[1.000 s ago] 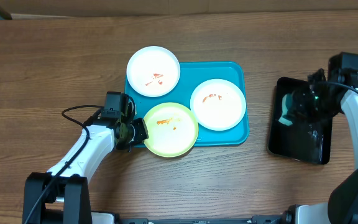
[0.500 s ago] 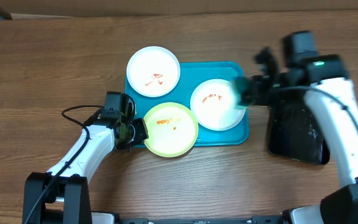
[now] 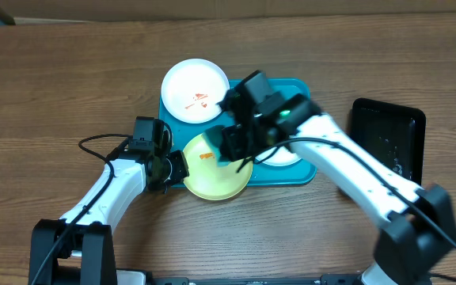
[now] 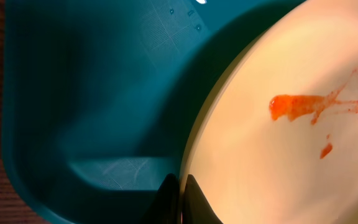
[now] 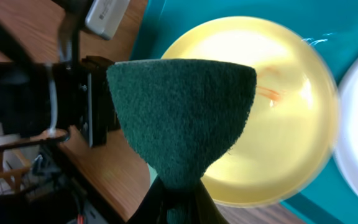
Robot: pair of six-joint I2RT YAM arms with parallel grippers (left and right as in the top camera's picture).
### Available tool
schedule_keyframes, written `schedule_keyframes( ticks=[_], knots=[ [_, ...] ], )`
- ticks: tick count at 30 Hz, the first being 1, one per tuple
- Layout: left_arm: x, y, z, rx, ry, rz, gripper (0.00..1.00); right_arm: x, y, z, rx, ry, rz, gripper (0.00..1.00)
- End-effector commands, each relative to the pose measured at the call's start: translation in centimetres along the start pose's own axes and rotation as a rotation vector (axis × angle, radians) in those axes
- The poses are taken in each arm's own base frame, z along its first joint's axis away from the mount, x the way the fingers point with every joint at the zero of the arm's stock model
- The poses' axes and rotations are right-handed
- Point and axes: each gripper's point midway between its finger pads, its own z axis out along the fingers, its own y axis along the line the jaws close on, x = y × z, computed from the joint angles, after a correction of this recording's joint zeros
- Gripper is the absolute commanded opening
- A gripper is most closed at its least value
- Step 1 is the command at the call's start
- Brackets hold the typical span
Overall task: Clean dirty plates on tray and stack at the side
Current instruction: 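Scrub the yellow plate with the sponge in the right gripper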
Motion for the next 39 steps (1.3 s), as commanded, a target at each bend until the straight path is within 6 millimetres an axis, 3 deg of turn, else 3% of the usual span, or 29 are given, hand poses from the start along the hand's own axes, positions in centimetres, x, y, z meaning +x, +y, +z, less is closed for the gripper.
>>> schedule_keyframes(
  ticks=[1, 7, 16, 28, 39],
  knots=[
    [0.2, -0.3, 0.1, 0.010, 0.010, 0.008, 0.04, 0.2, 0.7, 2.3, 0.008, 0.015, 0.019, 0.04],
    [0.3, -0.3, 0.1, 0.011, 0.011, 0.009, 0.04, -0.5, 2.2, 5.4, 0.026, -0.024, -0.050, 0.04],
    [0.4, -0.2, 0.1, 0.008, 0.017, 0.008, 0.04, -1.0, 0.8, 8.8, 0.067, -0.026, -0.009, 0.04],
    [0.7, -0.1, 0.1, 0.003, 0.028, 0.004, 0.04, -2.6, 1.1, 10.7, 0.041, -0.083, -0.033, 0.04],
    [0.7, -0.1, 0.1, 0.001, 0.030, 0.003, 0.04, -0.4, -2.3, 13.8, 0.136, 0.009, 0.029, 0.04]
  ],
)
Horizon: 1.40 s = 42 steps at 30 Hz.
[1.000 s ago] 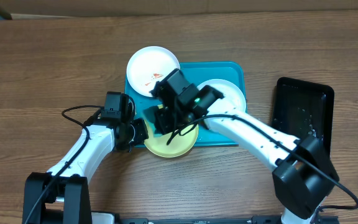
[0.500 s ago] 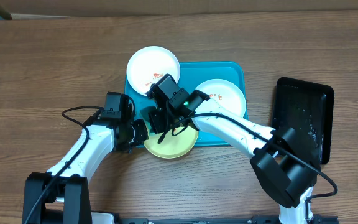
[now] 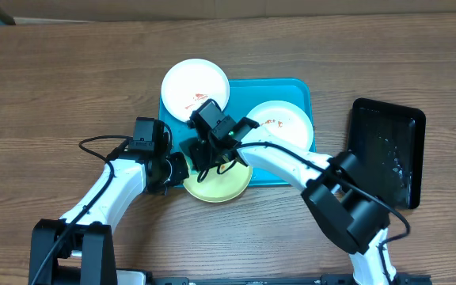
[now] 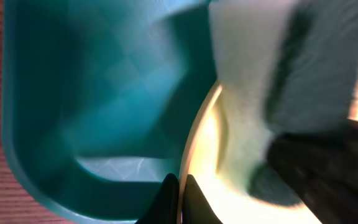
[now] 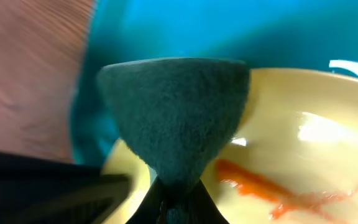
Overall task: Clean dirty plates on tray and stack at the side
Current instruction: 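Scrub the yellow plate with the sponge in the right gripper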
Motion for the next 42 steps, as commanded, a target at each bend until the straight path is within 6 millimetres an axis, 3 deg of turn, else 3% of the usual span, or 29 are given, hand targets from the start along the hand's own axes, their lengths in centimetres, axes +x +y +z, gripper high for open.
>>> schedule_keyframes(
  ticks=[1, 12, 19, 28, 32, 37, 42],
  knots=[
    [0.2, -0.3, 0.1, 0.010, 0.007, 0.010, 0.04, 0.7, -1.6, 0.5, 0.081, 0.017, 0.020, 0.04],
    [0.1, -0.2, 0.1, 0.005, 0.006, 0.005, 0.04, 3.1, -8.0, -1.4, 0.274, 0.130, 0.136, 0.04],
    [0.1, -0.1, 0.1, 0.001, 0.004, 0.001, 0.04, 4.3, -10.3, -3.1, 0.320, 0.202, 0.207, 0.04],
    [0.1, -0.2, 0.1, 0.002, 0.004, 0.001, 0.04, 7.3, -7.4, -5.9, 0.238, 0.405, 0.216, 0.04],
    [0.1, -0.2, 0.1, 0.002, 0.004, 0.001, 0.04, 7.5, -6.2, -6.2, 0.172, 0.424, 0.203, 0.04],
    [0.1, -0.2, 0.1, 0.002, 0.004, 0.001, 0.04, 5.2, -4.9, -7.7, 0.145, 0.347, 0.172, 0.04],
    [0.1, -0.2, 0.1, 0.002, 0.004, 0.001, 0.04, 0.8, -2.1, -11.8, 0.107, 0.201, 0.101, 0.04]
  ],
)
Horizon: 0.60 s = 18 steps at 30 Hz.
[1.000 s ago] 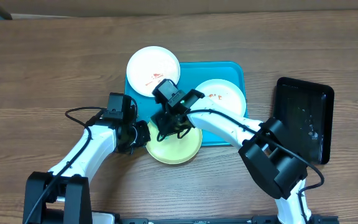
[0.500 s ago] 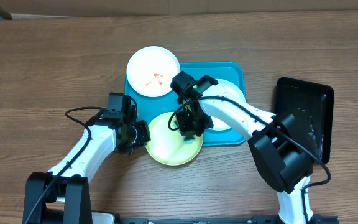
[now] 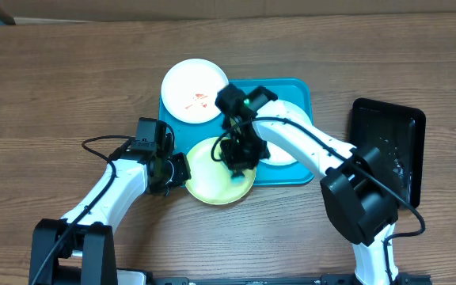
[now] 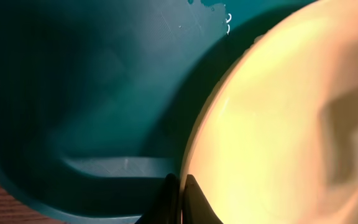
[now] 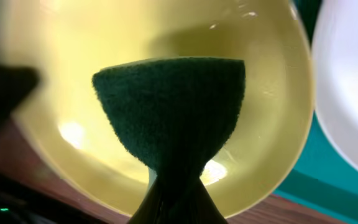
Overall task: Clean dirty plates on tray and stack at the side
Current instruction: 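Scrub the yellow plate with the sponge in the right gripper, then lift the yellow plate with the left gripper and carry it left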
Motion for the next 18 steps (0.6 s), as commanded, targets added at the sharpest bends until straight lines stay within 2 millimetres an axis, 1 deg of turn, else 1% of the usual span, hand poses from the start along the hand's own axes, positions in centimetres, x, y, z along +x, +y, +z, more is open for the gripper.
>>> schedule_keyframes(
  ticks=[1, 3, 5, 9, 13, 16, 18],
  knots=[
    [-0.3, 0.3, 0.0, -0.011, -0.009, -0.012, 0.04, -1.8, 2.6, -6.1, -0.056, -0.162, -0.069, 0.04],
    [-0.3, 0.3, 0.0, -0.011, -0.009, -0.012, 0.04, -2.1, 2.9, -8.0, -0.045, -0.204, -0.078, 0.04],
    [-0.3, 0.3, 0.0, -0.011, -0.009, -0.012, 0.04, -2.1, 2.8, -9.2, -0.029, -0.228, -0.079, 0.04],
    [-0.3, 0.3, 0.0, -0.011, -0.009, -0.012, 0.04, -1.7, 2.2, -9.3, 0.004, -0.219, -0.071, 0.04],
    [-0.7, 0.1, -0.5, -0.012, -0.020, -0.007, 0.04, -1.4, 0.9, -9.6, 0.074, -0.224, -0.056, 0.04],
    [-1.9, -0.3, -1.7, -0.025, -0.061, 0.051, 0.04, -1.5, -0.9, -11.1, 0.125, -0.263, -0.007, 0.04],
    [-3.2, 0.0, -3.2, -0.082, -0.105, 0.091, 0.04, -1.5, -2.1, -12.8, 0.119, -0.295, 0.030, 0.04]
  ],
)
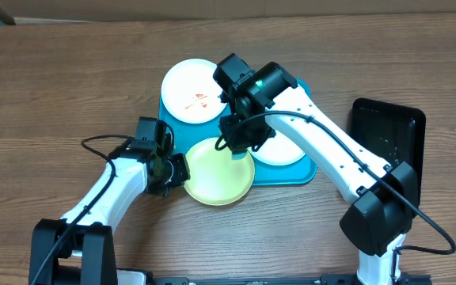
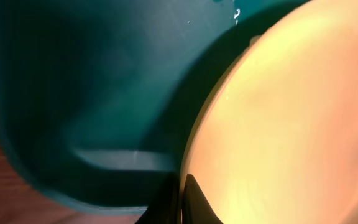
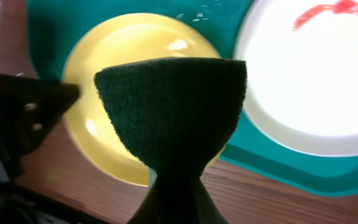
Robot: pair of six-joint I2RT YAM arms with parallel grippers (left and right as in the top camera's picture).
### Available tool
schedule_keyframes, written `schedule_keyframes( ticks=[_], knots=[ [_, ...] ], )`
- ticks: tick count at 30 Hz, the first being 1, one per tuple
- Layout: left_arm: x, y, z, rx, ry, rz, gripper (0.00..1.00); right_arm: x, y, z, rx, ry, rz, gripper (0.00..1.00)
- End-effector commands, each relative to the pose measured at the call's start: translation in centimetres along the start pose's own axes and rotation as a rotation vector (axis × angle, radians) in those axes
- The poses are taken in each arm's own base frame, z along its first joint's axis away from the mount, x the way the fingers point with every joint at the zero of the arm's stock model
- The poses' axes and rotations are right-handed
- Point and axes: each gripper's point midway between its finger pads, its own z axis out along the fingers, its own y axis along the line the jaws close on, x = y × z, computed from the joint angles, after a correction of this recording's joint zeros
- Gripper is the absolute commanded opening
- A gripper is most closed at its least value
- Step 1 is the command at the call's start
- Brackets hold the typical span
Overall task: Clean dirty plates on tray and stack at the side
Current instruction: 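Lift the yellow plate with the left gripper and carry it left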
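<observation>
A yellow plate lies half over the front edge of the teal tray, its face free of stains. My left gripper is shut on the plate's left rim. My right gripper is shut on a dark green sponge, held above the plate's far right part. A white plate with red smears sits at the tray's back left corner. A second white plate, smeared red near its rim, lies in the tray's right half, partly under my right arm.
A black tray stands on the wooden table to the right of the teal tray. A cable loops from my left arm. Bare wood lies in front of and left of the teal tray.
The sponge was low over the yellow plate's face; now my right gripper holds it higher and farther back. The left gripper still pinches the rim. The plate has hardly moved.
The yellow plate carried an orange smear while the sponge hung above it and my left gripper held the rim. Then the sponge was down by the smear at the plate's left. Later the plate showed clean under the sponge. Now the sponge is raised.
</observation>
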Motion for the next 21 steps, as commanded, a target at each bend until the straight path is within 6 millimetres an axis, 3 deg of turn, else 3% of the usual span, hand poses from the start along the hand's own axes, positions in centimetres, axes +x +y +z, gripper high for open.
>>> schedule_keyframes(
  ticks=[1, 5, 10, 16, 21],
  knots=[
    [-3.8, -0.2, -3.5, -0.071, -0.138, 0.093, 0.04, -1.3, -3.1, -4.6, 0.027, -0.133, 0.074, 0.04],
    [-6.5, -0.3, -7.4, -0.159, -0.232, 0.160, 0.04, -1.6, -7.4, -8.3, 0.025, -0.208, 0.176, 0.04],
    [-9.4, -0.6, -11.8, -0.241, -0.331, 0.201, 0.04, 0.0, -13.8, -11.8, 0.060, -0.237, 0.273, 0.04],
    [-11.9, 0.3, -16.5, -0.385, -0.451, 0.181, 0.04, 2.4, -22.7, -13.6, 0.107, -0.224, 0.451, 0.04],
    [-12.5, 1.2, -18.3, -0.525, -0.511, 0.181, 0.04, 3.6, -27.2, -14.6, 0.060, -0.256, 0.608, 0.04]
  ],
)
